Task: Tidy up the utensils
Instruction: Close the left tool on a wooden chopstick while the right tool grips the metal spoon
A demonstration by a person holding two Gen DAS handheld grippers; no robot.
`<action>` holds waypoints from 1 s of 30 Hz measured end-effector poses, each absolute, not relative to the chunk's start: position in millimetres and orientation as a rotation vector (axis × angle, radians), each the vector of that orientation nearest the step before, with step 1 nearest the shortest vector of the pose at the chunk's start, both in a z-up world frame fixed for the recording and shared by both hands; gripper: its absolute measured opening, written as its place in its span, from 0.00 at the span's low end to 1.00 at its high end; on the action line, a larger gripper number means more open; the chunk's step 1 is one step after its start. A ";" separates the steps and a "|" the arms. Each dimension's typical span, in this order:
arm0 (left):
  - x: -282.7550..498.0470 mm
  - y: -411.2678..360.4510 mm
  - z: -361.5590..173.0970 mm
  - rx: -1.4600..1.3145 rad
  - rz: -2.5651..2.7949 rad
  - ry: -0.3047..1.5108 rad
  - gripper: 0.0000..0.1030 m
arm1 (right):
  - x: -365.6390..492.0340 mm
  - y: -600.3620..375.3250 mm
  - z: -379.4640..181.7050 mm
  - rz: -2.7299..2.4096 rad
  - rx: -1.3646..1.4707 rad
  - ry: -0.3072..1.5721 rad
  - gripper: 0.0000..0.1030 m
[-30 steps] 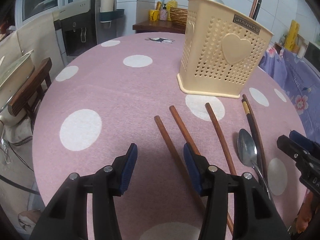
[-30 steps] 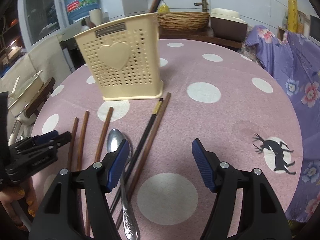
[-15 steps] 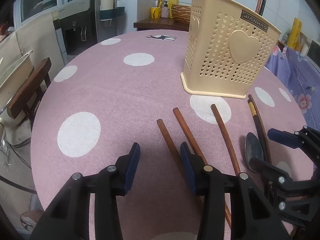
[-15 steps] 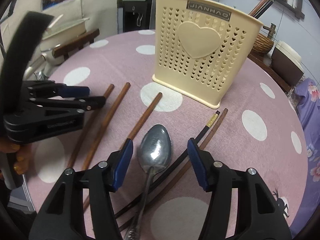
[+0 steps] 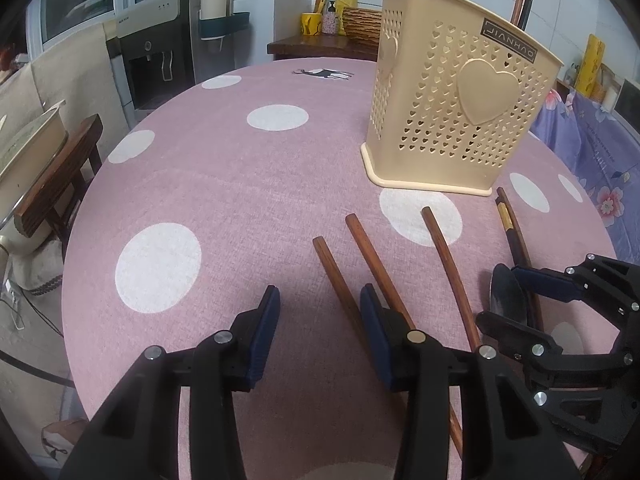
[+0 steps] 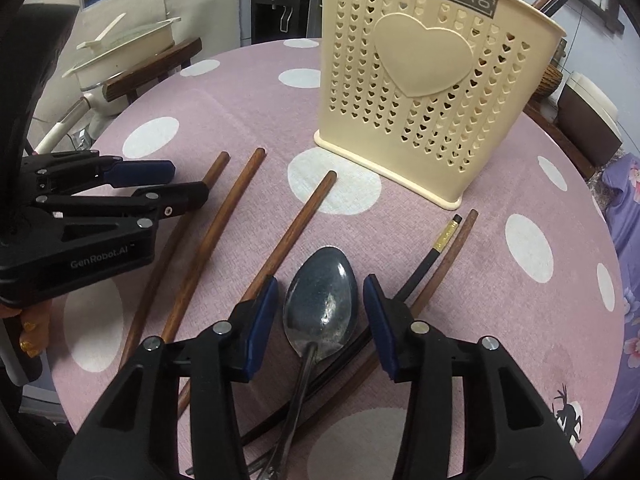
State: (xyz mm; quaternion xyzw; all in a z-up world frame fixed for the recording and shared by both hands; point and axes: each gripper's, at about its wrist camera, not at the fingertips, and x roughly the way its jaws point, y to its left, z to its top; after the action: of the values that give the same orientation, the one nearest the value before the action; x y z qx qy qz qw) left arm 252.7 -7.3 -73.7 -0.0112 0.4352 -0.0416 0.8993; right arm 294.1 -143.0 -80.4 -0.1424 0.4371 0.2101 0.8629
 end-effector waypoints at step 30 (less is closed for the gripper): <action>271.8 -20.1 -72.4 0.026 -0.054 0.939 0.12 | 297.6 -143.9 -80.5 0.349 -0.177 0.994 0.37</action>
State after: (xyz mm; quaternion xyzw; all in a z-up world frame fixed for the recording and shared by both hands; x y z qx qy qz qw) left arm 271.8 -20.1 -72.4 0.0127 0.4522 -0.0262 0.8914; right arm 297.6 -143.9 -80.5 -0.0843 0.4737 0.1662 0.8608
